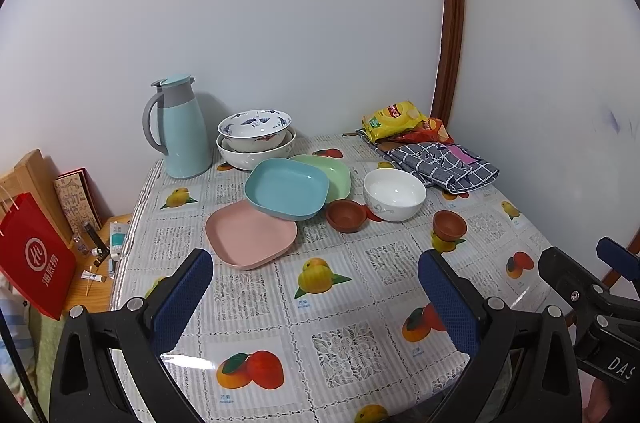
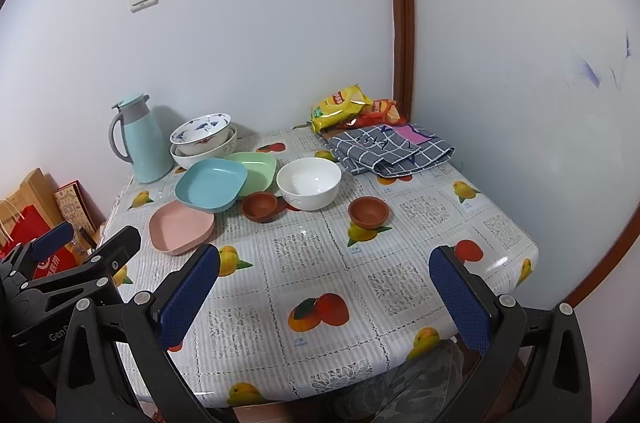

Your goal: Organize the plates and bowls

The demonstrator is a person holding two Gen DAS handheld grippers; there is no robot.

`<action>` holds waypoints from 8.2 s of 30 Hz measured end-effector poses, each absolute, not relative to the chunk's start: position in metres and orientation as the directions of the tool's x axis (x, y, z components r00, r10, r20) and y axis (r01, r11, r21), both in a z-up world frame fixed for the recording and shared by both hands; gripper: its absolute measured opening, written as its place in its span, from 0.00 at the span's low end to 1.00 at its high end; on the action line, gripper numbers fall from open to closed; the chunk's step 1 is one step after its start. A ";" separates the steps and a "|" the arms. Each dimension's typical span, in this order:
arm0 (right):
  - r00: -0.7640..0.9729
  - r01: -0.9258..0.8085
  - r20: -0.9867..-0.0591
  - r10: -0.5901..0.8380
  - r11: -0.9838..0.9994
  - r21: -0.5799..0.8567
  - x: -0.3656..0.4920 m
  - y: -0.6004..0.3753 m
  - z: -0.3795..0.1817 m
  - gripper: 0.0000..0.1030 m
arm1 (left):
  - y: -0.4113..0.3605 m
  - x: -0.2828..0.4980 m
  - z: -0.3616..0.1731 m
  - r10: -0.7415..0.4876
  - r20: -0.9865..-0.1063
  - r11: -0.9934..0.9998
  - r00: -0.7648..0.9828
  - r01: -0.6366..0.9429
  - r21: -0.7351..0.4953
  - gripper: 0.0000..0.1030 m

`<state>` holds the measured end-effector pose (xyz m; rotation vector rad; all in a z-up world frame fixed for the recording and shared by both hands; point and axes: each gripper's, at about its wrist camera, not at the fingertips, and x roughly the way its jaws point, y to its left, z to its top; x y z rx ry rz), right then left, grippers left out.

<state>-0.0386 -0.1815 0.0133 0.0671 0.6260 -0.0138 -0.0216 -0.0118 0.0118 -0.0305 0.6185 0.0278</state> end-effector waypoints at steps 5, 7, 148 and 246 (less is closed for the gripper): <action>0.811 0.032 -0.585 0.007 0.998 0.056 -0.039 -0.180 0.014 1.00 | -0.012 -0.022 0.011 0.017 -0.581 0.999 0.814 -0.035 -0.020 1.00; 0.810 0.030 -0.586 0.009 0.998 0.058 -0.039 -0.180 0.014 1.00 | -0.012 -0.023 0.011 0.018 -0.580 0.999 0.814 -0.036 -0.019 1.00; 0.582 -0.191 -0.792 0.187 0.977 0.090 0.296 -0.034 -0.131 0.50 | 0.114 0.294 -0.122 -0.020 -0.819 0.992 0.574 -0.089 -0.086 0.71; 0.547 -0.359 -0.784 0.295 0.928 0.099 0.225 0.020 -0.129 0.07 | 0.162 0.166 -0.128 -0.066 -0.849 0.929 0.524 -0.278 -0.245 0.08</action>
